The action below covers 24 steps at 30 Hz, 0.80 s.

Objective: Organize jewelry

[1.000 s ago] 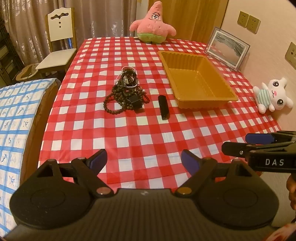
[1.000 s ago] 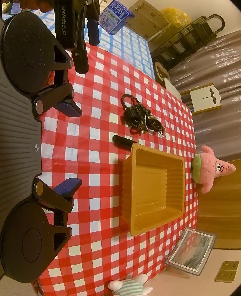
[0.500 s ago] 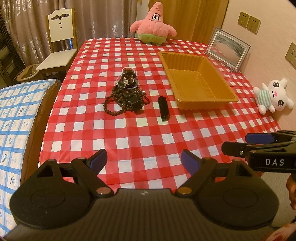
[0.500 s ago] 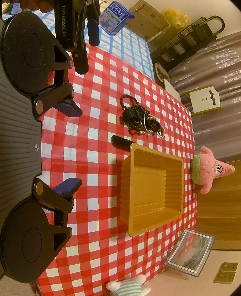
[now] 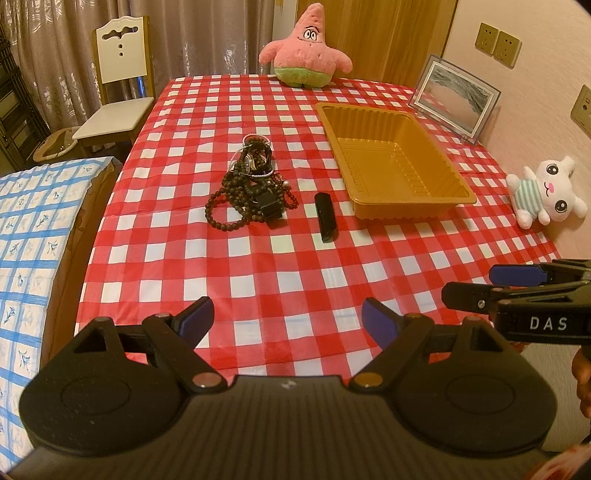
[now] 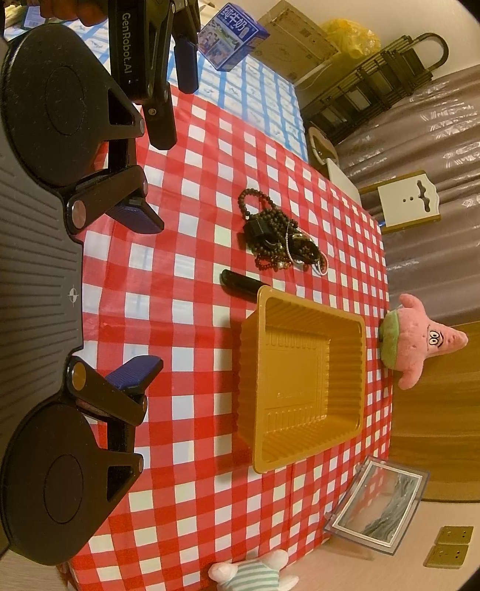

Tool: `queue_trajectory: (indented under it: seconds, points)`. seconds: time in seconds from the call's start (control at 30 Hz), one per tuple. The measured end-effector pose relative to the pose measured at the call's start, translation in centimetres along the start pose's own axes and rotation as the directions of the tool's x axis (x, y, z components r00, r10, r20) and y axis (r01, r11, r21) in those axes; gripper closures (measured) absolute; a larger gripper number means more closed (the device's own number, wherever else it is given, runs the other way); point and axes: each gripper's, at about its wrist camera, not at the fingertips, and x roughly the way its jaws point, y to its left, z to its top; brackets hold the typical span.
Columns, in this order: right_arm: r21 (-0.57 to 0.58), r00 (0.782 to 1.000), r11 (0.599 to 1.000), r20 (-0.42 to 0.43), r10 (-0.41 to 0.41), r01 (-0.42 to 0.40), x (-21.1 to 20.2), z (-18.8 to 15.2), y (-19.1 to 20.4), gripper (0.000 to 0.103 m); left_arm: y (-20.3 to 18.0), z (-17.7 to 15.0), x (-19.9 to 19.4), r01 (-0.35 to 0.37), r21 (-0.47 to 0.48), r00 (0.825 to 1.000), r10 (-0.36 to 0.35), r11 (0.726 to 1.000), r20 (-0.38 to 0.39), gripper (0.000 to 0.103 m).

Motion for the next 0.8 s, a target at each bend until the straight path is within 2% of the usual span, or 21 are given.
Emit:
queue_trajectory:
  seconds: [0.8]
  points:
    - [0.0, 1.0, 1.0, 0.0, 0.001, -0.001, 0.29, 0.25, -0.11, 0.03, -0.03, 0.0, 0.01, -0.002, 0.001, 1.0, 0.002, 1.0, -0.001, 0.017]
